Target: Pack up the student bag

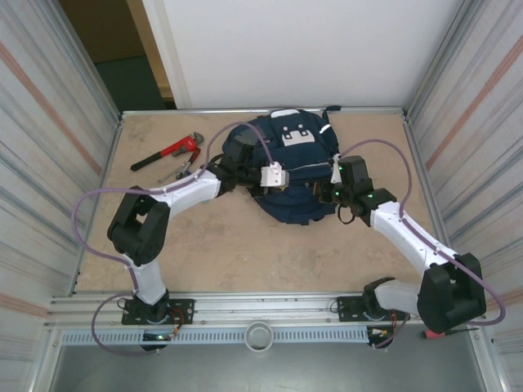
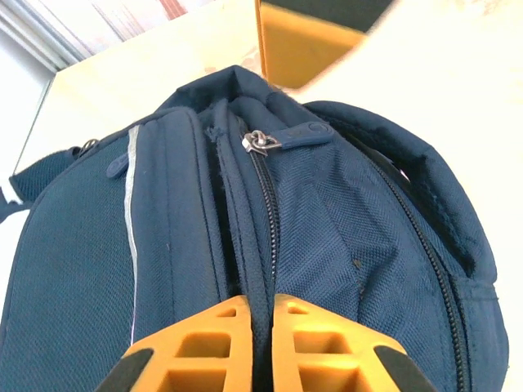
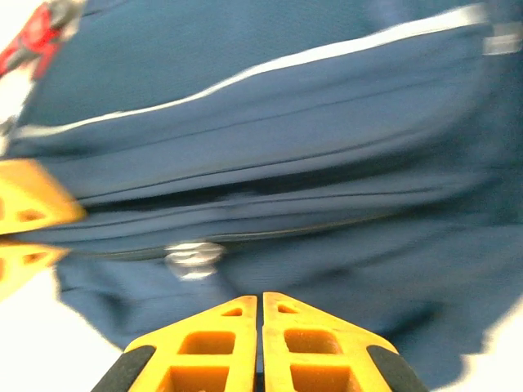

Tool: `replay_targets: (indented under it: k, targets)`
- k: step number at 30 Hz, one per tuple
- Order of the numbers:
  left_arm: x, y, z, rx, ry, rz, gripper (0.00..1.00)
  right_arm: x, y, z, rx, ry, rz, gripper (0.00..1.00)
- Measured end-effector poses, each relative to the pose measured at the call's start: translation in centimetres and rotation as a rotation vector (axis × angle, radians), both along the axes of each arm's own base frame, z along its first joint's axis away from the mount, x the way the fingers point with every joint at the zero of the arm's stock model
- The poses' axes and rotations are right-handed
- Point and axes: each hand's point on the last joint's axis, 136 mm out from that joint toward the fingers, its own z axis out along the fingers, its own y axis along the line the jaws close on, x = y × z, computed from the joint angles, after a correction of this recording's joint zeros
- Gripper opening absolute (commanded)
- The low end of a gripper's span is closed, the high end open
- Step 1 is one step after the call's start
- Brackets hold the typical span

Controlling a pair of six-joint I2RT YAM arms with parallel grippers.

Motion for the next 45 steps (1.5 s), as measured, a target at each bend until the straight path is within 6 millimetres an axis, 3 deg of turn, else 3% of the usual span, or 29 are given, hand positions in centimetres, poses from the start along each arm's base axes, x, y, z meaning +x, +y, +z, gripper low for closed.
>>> replay_targets:
  k: [4,7,10,14,18,23,29,40,45]
  targets:
    - [1.2,2.6,0.6,-0.079,0.046,0.038,0.07,0.9,-4.5,-1.8,-0.051,0.057,-0.150,0.00]
    - [2.3,4.4,0.7,-0.120,0.078,0.077,0.08,0.9,-4.6,-2.4,-0.053,0.080,-0.147,0.00]
    - [2.6,5.0,0.8,-0.141,0.095,0.087,0.08,0.7,-1.7,-1.8,-0.014,0.051,-0.035,0.00]
    - [2.3,4.5,1.1,-0.162,0.105,0.075,0.08,-0.7,3.9,-0.3,0.041,-0.011,0.187,0.31]
    - [1.9,4.0,1.1,-0.162,0.114,0.066,0.08,-1.8,7.5,1.0,-0.015,-0.077,0.322,0.40]
    - [1.7,3.8,1.1,-0.162,0.116,0.061,0.08,0.0,9.4,2.5,-0.123,-0.153,0.339,0.40]
    - [1.6,3.7,1.0,-0.161,0.117,0.059,0.08,2.1,9.1,0.5,-0.241,-0.122,0.300,0.38]
    - [1.4,3.6,0.9,-0.157,0.123,0.056,0.08,2.3,8.8,-0.4,-0.423,-0.114,0.248,0.30]
    - [1.1,3.2,0.9,-0.155,0.122,0.048,0.08,2.2,8.3,-0.4,-0.458,-0.110,0.249,0.19]
